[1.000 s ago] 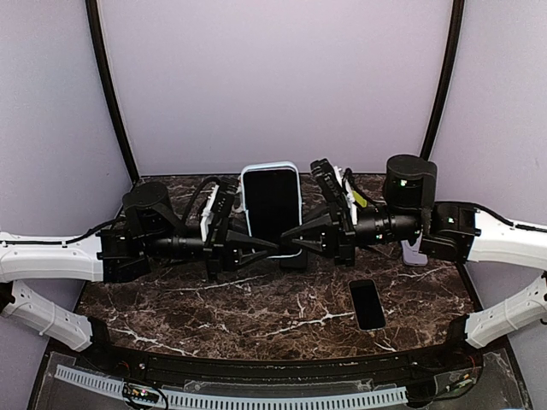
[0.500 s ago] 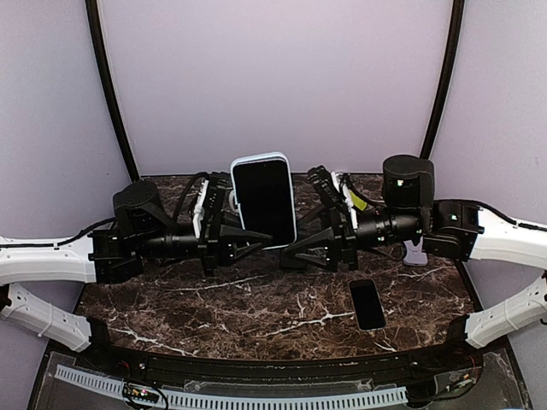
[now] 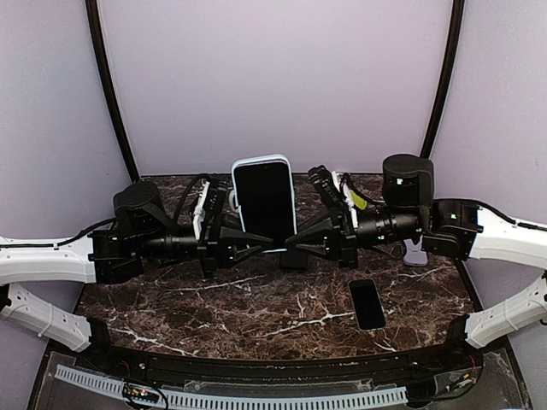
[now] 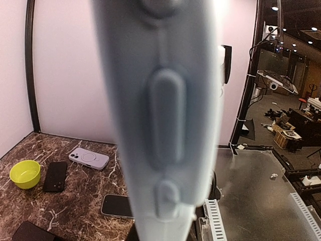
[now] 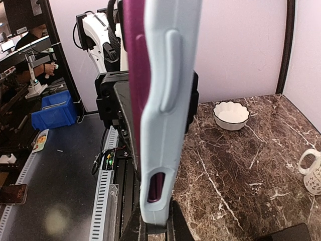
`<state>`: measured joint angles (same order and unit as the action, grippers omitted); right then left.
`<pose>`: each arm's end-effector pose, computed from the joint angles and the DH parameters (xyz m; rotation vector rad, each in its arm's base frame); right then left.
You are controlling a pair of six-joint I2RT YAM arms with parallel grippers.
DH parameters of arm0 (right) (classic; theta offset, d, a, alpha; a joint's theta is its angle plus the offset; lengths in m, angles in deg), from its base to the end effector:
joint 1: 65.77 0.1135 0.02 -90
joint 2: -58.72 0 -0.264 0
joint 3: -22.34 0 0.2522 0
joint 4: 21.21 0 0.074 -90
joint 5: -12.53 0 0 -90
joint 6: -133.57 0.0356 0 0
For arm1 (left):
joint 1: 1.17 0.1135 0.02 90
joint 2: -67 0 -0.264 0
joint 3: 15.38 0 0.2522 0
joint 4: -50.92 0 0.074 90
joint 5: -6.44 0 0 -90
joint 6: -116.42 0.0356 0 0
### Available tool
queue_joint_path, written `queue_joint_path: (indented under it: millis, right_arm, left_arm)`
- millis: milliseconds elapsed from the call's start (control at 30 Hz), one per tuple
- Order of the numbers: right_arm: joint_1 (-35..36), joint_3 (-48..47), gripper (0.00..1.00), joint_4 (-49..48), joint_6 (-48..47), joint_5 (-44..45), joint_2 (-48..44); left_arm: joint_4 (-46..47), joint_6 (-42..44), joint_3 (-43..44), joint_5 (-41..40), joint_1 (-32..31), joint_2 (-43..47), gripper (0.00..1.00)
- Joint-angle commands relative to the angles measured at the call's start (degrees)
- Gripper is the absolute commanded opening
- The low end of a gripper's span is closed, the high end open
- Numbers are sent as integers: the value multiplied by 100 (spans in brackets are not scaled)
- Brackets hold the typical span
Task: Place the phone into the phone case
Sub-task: Press the phone case against the phone.
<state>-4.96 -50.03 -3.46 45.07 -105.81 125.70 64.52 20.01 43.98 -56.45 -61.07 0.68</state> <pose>0.1173 0.2446 0.3576 -1.2702 1.4541 1.1965 0.1210 -0.2411 0.3369 1.0711 1.1939 -1.2634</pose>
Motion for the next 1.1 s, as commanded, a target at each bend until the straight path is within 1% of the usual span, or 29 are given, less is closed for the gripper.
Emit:
queue_joint_path:
  millis: [0,33,67,100,167,200,367,500,567,600,633,667,733,767,800,833,867,1033,1067]
  right_arm:
    - [-35,-96,0,-137,105,-120,-31]
    - [-35,-114,0,-117,105,-124,-28]
    - [-46,-134,7,-79,99,-101,-27]
    - [-48,-152,18,-36,86,-90,-27]
    - [-52,-237,28,115,3,-41,-47]
    - [-59,-297,31,194,-53,-11,-59]
    - [-87,-716,41,438,-374,-10,-80]
    - [-96,-922,49,192,-414,-97,-18]
    - [-94,-1005,50,82,-389,-138,70]
    - [-89,-1049,50,62,-381,-143,115]
    - [-97,-1089,47,48,-379,-162,159]
    - [-89,-1134,42,37,-378,-221,198]
    - [-94,-1167,30,16,-362,-302,257]
    - [-91,-1174,22,7,-356,-348,268]
    - [-99,-1172,10,-7,-348,-382,272]
    - [-98,-1166,2,-30,-345,-419,268]
    - [-96,-1151,0,-57,-341,-449,267]
    - [-96,-1085,0,-83,-319,-471,245]
    - [-99,-1076,0,-70,-325,-471,239]
  left_arm:
    - [402,175,45,-1,-5,223,0]
    - [400,180,45,-4,-4,225,0]
    - [388,194,41,-8,-4,229,0]
    - [350,211,44,-23,-4,237,0]
    - [252,267,49,-69,-4,234,0]
    - [200,324,56,-76,-4,234,0]
    - [-75,453,53,-132,-12,219,0]
    - [-177,492,49,-141,-41,182,0]
    - [-219,511,58,-139,-62,150,0]
    - [-225,515,60,-137,-68,129,0]
    - [-236,522,62,-141,-73,125,0]
    - [-238,525,62,-137,-78,114,0]
    - [-239,527,63,-143,-87,107,0]
    - [-244,534,63,-135,-91,105,0]
    - [-251,539,58,-134,-92,98,0]
    - [-259,554,56,-135,-92,96,0]
    - [-266,565,48,-134,-96,90,0]
    - [-274,588,40,-86,-101,96,0]
    - [-263,588,44,-93,-101,103,5]
